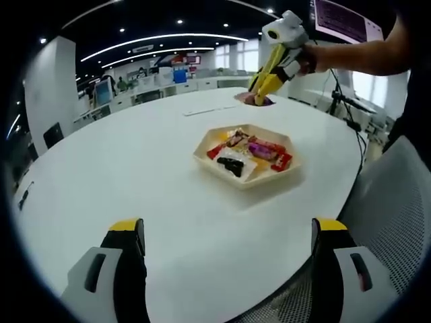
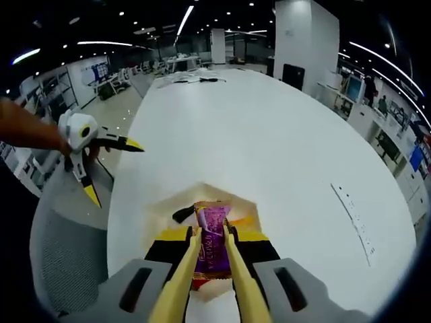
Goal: Place the target food into the container with the food tongs after gripping and lifting it, then release it inside without dropping or visibly crushing the food.
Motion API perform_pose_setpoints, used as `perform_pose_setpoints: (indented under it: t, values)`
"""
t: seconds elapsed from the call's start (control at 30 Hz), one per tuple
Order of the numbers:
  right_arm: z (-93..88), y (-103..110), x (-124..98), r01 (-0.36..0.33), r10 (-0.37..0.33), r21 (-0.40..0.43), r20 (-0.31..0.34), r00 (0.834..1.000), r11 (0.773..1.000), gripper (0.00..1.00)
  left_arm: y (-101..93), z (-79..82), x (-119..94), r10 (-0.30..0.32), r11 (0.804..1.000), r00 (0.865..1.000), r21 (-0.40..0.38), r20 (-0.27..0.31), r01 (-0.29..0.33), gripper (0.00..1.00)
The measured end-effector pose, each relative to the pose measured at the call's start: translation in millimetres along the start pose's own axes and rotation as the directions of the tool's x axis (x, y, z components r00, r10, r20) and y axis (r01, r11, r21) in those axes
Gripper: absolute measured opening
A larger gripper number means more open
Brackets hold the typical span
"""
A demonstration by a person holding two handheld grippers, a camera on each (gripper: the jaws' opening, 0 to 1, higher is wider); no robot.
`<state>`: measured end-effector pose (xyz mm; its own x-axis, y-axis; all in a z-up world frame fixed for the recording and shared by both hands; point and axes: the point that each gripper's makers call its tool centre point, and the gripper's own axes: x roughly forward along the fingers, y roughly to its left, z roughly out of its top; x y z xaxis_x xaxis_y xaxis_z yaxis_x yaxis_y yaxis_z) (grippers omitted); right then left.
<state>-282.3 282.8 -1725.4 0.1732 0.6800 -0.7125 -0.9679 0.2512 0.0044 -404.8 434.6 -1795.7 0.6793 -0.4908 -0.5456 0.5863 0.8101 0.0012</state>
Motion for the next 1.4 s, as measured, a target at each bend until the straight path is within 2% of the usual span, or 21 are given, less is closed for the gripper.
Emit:
perform_pose_setpoints:
  t: [0.23,0.4,0.53,0.6,0.87,0.97,1.1,1.13,1.2,1.33,1.4]
  values:
    - [9.5,26,17,-0.042,0.042,-0.016,0.001,0.999,0.999,0.22,0.9,0.8,-1,0.007,1.0,1.0,0.001,0.002,-0.007,0.99]
    - [11.3,35,22,-0.056,0.056,-0.019,0.007,0.998,0.998,0.22,1.2,0.2,0,0.007,1.0,1.0,0.002,0.001,-0.007,0.99]
    - [9.2,41,25,-0.071,0.072,-0.026,0.012,0.997,0.997,0.23,0.9,1.7,-1,0.008,1.0,1.0,0.002,0.005,-0.008,0.99]
    - [7.6,40,25,-0.057,0.057,-0.061,0.007,0.998,0.997,0.24,1.2,2.2,-1,0.008,1.0,1.0,0.0,0.008,-0.008,0.99]
    - [5.8,39,23,-0.052,0.053,-0.041,0.029,0.998,0.998,0.26,1.0,1.7,-1,0.007,1.0,1.0,0.002,0.006,-0.007,0.99]
    - [9.3,38,18,-0.039,0.042,-0.056,0.054,0.998,0.998,0.26,1.0,2.3,-1,0.008,1.0,1.0,0.001,0.007,-0.008,0.99]
    - [22.4,36,8,-0.018,0.035,-0.112,0.152,0.988,0.994,0.26,1.5,3.1,-1,0.005,1.0,1.0,-0.001,0.015,-0.005,0.99]
    - [20.3,36,4,-0.024,0.037,-0.092,0.148,0.988,0.996,0.26,0.4,4.4,-2,0.003,1.0,1.0,-0.003,0.017,-0.003,0.99]
    - [24.5,34,-3,-0.015,0.033,-0.099,0.185,0.982,0.995,0.26,-0.4,3.9,-1,-0.002,1.0,1.0,-0.001,0.016,0.002,0.99]
    - [26.0,26,-20,0.011,0.002,-0.054,0.228,0.974,0.998,0.27,-1.4,2.6,-1,-0.013,1.0,1.0,-0.017,0.012,0.013,0.99]
    - [22.5,25,-28,0.019,-0.003,-0.068,0.225,0.974,0.997,0.27,-2.2,2.5,-1,-0.02,1.0,1.0,-0.017,0.016,0.02,0.99]
